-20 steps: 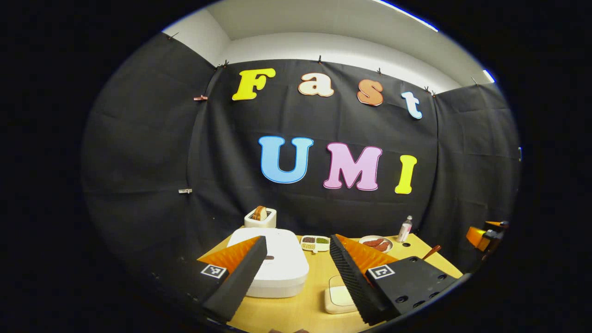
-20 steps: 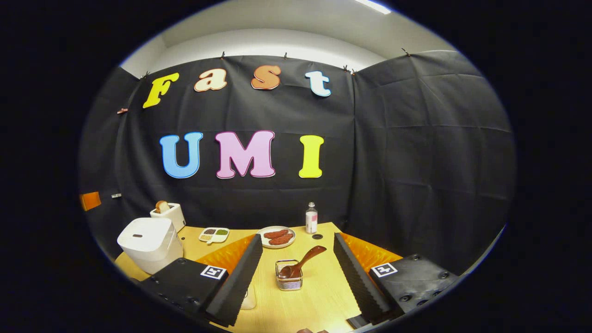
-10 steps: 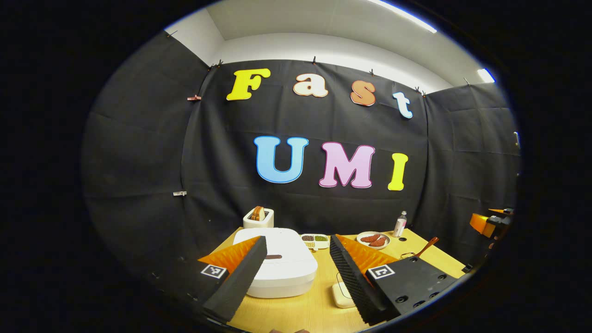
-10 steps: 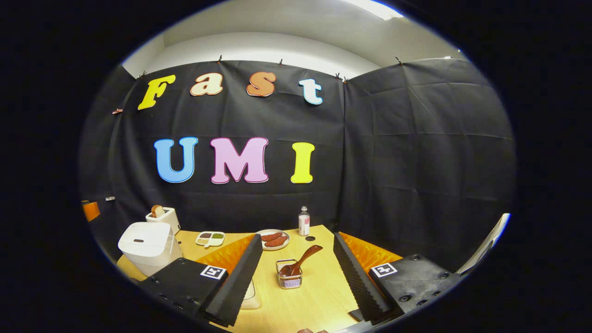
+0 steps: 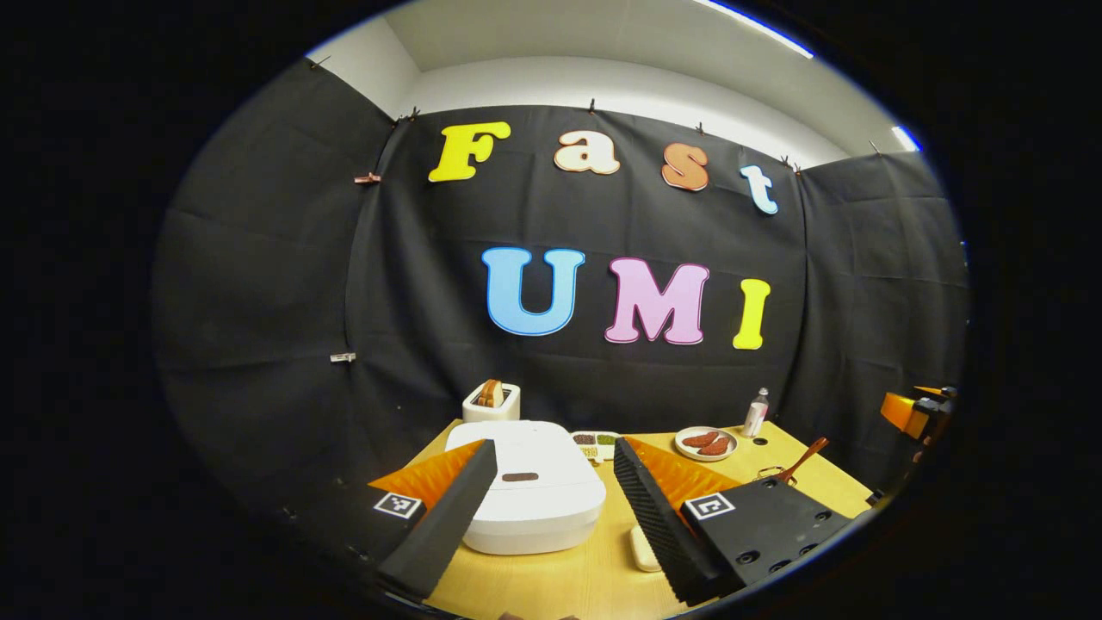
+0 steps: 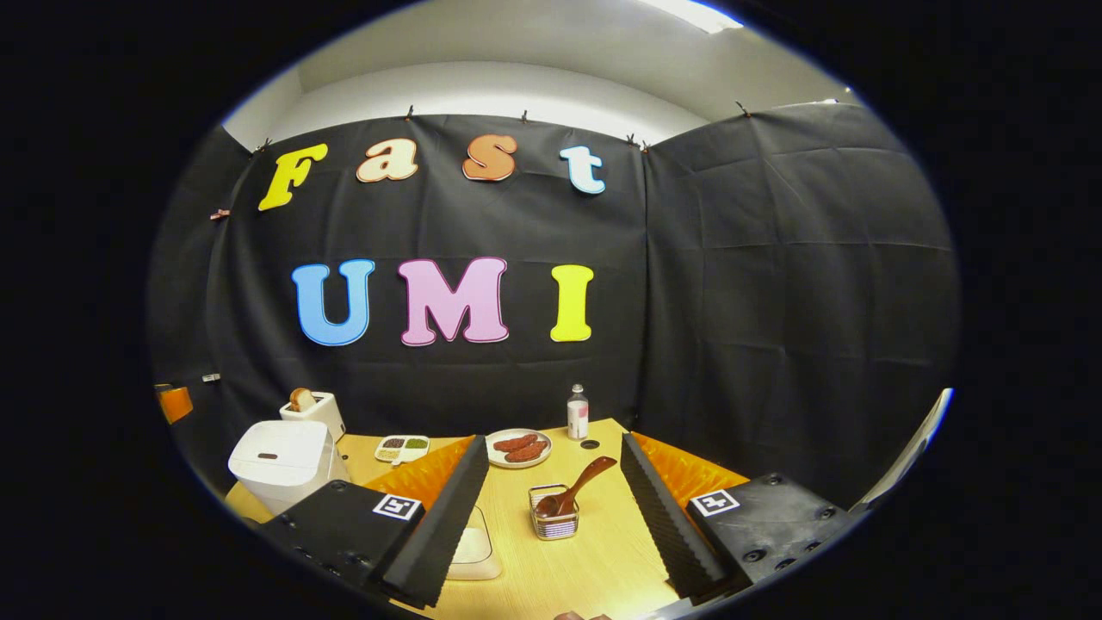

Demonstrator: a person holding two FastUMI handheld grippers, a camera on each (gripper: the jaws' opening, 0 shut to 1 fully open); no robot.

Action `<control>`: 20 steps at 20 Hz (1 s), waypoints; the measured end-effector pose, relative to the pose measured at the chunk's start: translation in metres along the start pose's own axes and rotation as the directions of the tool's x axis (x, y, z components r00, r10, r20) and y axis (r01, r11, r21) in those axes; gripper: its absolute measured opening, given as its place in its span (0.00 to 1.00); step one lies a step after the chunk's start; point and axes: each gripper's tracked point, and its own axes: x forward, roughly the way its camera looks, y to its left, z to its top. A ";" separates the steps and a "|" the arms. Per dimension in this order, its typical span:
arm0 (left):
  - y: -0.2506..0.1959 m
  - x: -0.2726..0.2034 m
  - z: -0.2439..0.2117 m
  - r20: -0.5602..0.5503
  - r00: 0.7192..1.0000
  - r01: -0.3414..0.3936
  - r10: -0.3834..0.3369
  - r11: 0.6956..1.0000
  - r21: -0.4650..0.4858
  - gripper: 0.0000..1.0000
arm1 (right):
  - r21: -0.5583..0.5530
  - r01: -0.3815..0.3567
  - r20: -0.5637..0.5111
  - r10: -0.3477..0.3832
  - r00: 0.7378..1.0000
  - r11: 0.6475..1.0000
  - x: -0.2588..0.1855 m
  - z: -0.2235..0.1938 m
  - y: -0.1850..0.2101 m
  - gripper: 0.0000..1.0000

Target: Close the left gripper, press the button to open the rice cooker; take a wooden spoon from the chopstick holder with the right hand, scoop a spoonful of rice and pour it into the rice cooker, then put the wooden spoon back into the chopstick holder.

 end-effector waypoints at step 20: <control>0.050 0.131 -0.049 -0.180 0.982 -0.071 0.060 0.996 -0.053 0.08 | 0.006 0.012 -0.088 -0.012 0.996 1.000 0.017 -0.032 -0.022 0.98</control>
